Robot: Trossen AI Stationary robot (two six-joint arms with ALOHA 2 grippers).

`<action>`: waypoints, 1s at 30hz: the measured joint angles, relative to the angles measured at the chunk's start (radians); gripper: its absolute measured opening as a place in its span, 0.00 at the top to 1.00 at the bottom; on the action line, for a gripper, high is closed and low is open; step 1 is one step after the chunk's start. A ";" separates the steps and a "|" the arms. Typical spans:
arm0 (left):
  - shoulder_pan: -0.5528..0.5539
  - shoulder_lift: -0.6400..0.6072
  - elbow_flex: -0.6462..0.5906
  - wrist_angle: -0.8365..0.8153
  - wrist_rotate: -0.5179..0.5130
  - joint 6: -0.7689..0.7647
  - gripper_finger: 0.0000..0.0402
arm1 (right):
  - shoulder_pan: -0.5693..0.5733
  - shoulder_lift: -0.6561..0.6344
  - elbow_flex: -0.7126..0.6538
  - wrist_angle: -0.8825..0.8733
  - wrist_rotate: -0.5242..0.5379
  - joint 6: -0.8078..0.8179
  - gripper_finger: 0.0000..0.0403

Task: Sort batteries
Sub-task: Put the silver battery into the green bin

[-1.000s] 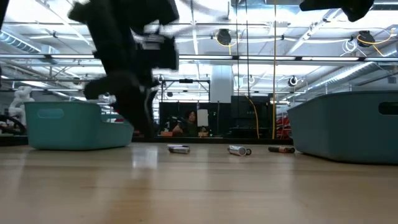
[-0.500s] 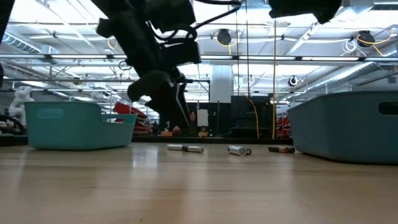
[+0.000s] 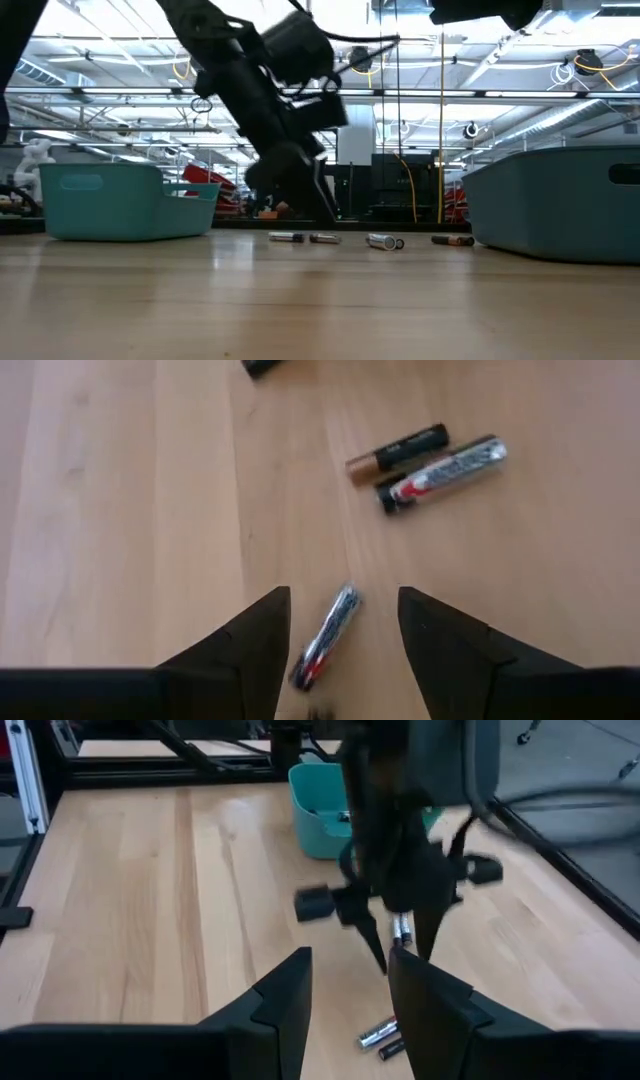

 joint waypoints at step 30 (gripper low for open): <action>0.042 0.038 0.184 -0.328 -0.114 -0.209 0.59 | 0.029 -0.006 0.000 -0.070 0.003 0.090 0.69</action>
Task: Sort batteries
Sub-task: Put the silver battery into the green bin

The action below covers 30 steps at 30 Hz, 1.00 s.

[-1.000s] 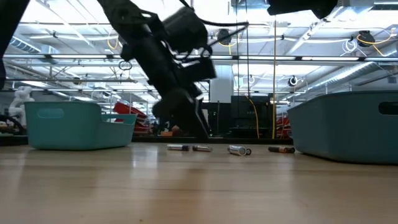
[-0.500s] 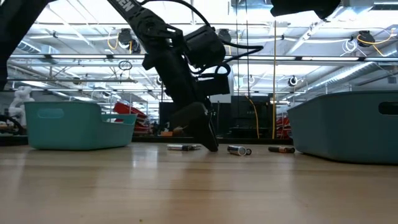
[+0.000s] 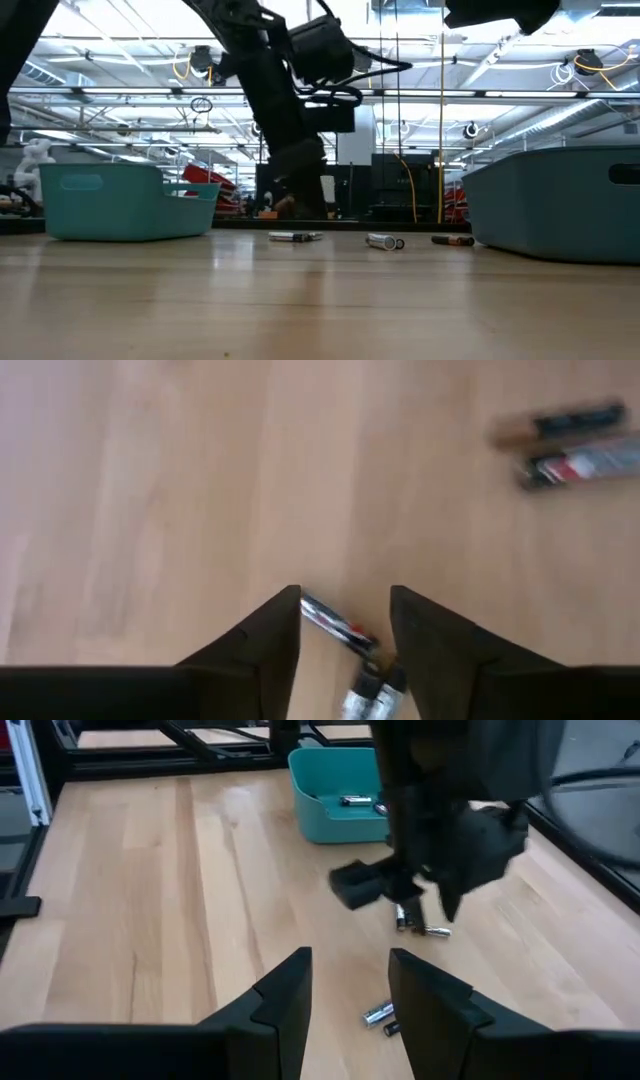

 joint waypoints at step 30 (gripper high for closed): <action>0.076 0.075 0.004 -0.039 0.075 -0.100 0.84 | 0.000 0.000 0.000 0.004 0.019 0.003 0.69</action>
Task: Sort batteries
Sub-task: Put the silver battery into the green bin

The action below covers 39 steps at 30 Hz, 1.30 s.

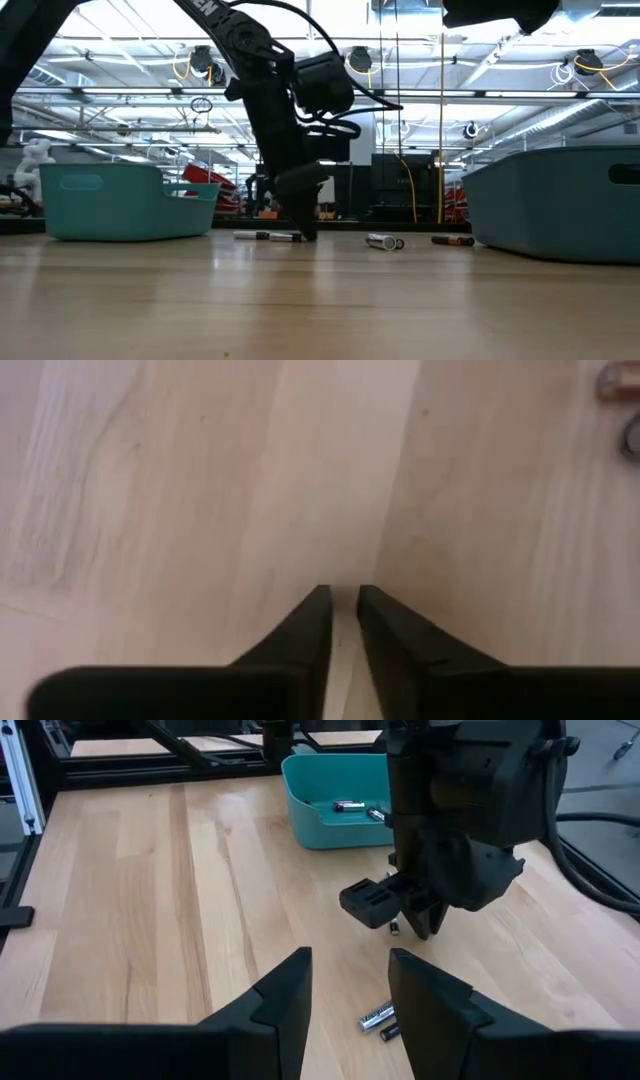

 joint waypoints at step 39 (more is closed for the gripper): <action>-0.027 -0.005 -0.016 -0.106 0.080 0.451 0.69 | 0.011 0.000 0.000 0.001 0.000 0.017 0.69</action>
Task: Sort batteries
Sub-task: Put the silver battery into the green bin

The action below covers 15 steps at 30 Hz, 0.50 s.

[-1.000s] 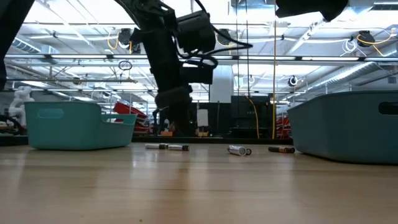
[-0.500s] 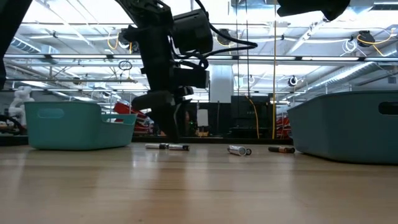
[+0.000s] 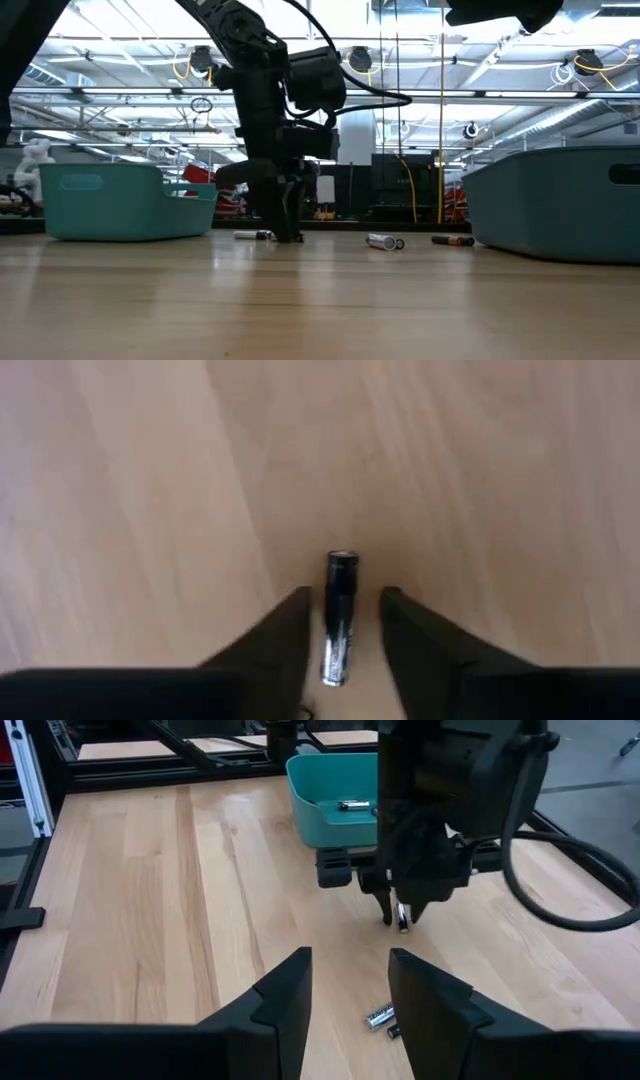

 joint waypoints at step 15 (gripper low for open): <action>-0.124 -0.177 0.064 -0.353 -0.121 -0.168 0.95 | 0.009 0.000 -0.001 -0.008 0.000 0.028 0.69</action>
